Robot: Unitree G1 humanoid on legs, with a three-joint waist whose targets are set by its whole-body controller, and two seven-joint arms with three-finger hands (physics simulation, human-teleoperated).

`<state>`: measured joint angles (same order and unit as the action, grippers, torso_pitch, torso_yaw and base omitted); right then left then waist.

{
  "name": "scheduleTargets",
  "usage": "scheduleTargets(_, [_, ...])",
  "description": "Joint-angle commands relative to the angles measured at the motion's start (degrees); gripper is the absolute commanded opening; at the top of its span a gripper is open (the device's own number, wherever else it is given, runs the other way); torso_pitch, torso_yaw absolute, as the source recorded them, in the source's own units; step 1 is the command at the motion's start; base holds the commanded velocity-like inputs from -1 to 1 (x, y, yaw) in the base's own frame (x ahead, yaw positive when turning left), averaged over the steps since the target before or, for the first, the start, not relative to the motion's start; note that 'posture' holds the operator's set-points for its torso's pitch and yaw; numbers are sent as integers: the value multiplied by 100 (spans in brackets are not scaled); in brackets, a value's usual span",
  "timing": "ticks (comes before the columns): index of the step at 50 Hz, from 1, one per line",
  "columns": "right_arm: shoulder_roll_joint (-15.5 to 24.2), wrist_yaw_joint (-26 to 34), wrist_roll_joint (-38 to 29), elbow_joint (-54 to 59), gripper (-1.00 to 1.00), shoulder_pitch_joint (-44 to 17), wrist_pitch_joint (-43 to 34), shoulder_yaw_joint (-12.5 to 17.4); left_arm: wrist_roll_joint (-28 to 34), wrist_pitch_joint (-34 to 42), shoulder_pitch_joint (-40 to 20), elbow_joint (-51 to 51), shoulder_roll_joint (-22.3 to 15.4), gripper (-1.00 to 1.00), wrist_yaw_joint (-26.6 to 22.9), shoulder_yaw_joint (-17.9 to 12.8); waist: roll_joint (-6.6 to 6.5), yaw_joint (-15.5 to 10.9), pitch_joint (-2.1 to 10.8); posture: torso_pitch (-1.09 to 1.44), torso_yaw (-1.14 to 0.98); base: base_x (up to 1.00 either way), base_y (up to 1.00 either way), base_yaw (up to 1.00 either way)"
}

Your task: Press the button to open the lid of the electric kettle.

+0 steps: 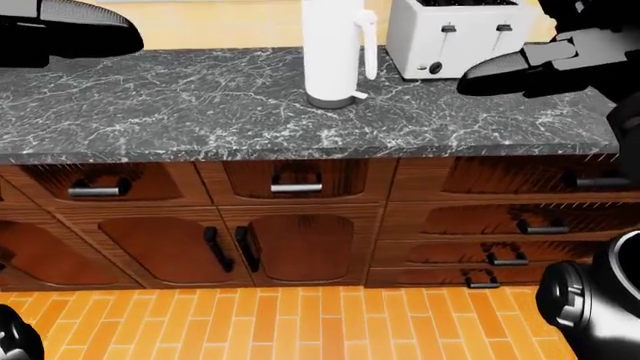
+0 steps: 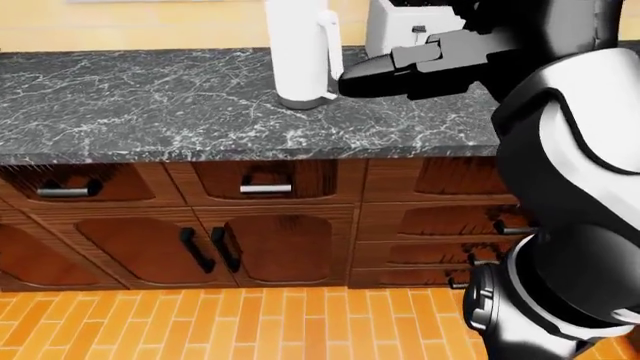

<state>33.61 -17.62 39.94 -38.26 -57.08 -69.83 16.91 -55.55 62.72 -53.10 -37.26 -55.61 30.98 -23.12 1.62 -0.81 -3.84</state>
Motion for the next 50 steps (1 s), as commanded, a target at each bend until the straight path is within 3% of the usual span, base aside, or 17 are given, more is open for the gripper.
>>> scheduleTargets(1, [63, -12, -55, -3, 100, -106, 109, 81, 33, -113, -115, -26, -37, 100, 1, 6, 81, 7, 129, 0, 0, 18, 0, 0])
scheduleTargets(2, [63, -12, -56, -1, 100, -107, 109, 82, 51, -123, -112, -20, -33, 100, -10, 15, 88, -33, 195, 0, 0, 19, 0, 0])
scheduleTargets(3, [59, -15, -53, -4, 100, -109, 103, 82, 78, -140, -101, -11, -25, 100, -28, 18, -6, 49, 87, 0, 0, 18, 0, 0])
scheduleTargets(4, [52, -25, -51, -1, 100, -120, 92, 78, 98, -141, -94, -10, -21, 100, -43, 12, 75, 20, 61, 0, 0, 18, 0, 0])
scheduleTargets(11, [55, -38, -56, -9, 100, -140, 73, 73, 127, -129, -95, -3, -21, 100, -83, -25, -222, 81, 24, 0, 0, 19, 0, 0])
scheduleTargets(13, [58, -35, -52, -11, 100, -146, 69, 77, 144, -130, -98, -6, -7, 100, -86, -6, -385, 122, 43, 0, 0, 18, 0, 0])
scheduleTargets(15, [59, -32, -50, -12, 100, -145, 70, 84, 168, -136, -97, 1, 1, 100, -101, 1, -700, 170, 135, 0, 0, 18, 0, 0])
scheduleTargets(18, [56, -37, -50, -6, 100, -147, 73, 80, 179, -120, -112, 7, 2, 100, -119, -14, -662, 148, 76, 0, 0, 18, 0, 0])
scheduleTargets(25, [55, -38, -36, -15, 100, -151, 79, 81, 152, -81, -144, -1, -3, 100, -100, -27, -319, 75, 59, 0, 0, 19, 0, 0])
scheduleTargets(27, [54, -39, -33, -18, 100, -153, 83, 82, 143, -72, -147, -10, -1, 100, -91, -28, -151, 38, 77, 0, 0, 19, 0, 0])
scheduleTargets(29, [61, -35, -32, -20, 100, -147, 86, 86, 137, -71, -148, -16, 0, 100, -83, -32, 189, 8, 177, 0, 0, 18, 0, 0])
scheduleTargets(30, [59, -43, -24, -27, 100, -148, 79, 96, 154, -91, -133, -13, 5, 100, -87, -29, -39, 55, 124, 0, 0, 18, 0, 0])
scheduleTargets(32, [60, -56, -10, -42, 100, -156, 59, 98, 163, -99, -124, -14, 8, 100, -87, -32, 61, 51, 120, 0, 0, 19, 0, 0])
scheduleTargets(38, [68, -49, -10, -27, 100, -137, 101, 81, 40, -7, -181, -47, -21, 100, -5, -87, -203, 86, 43, 0, 0, 18, 0, 0])
scheduleTargets(42, [75, -40, -14, -20, 100, -134, 112, 84, 41, -83, -138, -21, -48, 100, 3, -66, -669, 173, 137, 0, 0, 18, 0, 0])
scheduleTargets(45, [79, -46, -5, -25, 100, -139, 103, 92, 89, -148, -104, 0, -51, 100, -25, -37, -662, 148, 72, 0, 0, 18, 0, 0])
scheduleTargets(50, [79, -39, -13, -10, 100, -149, 111, 71, 177, -207, -80, 30, -32, 100, -83, -3, -431, 89, 94, 0, 0, 18, 0, 0])
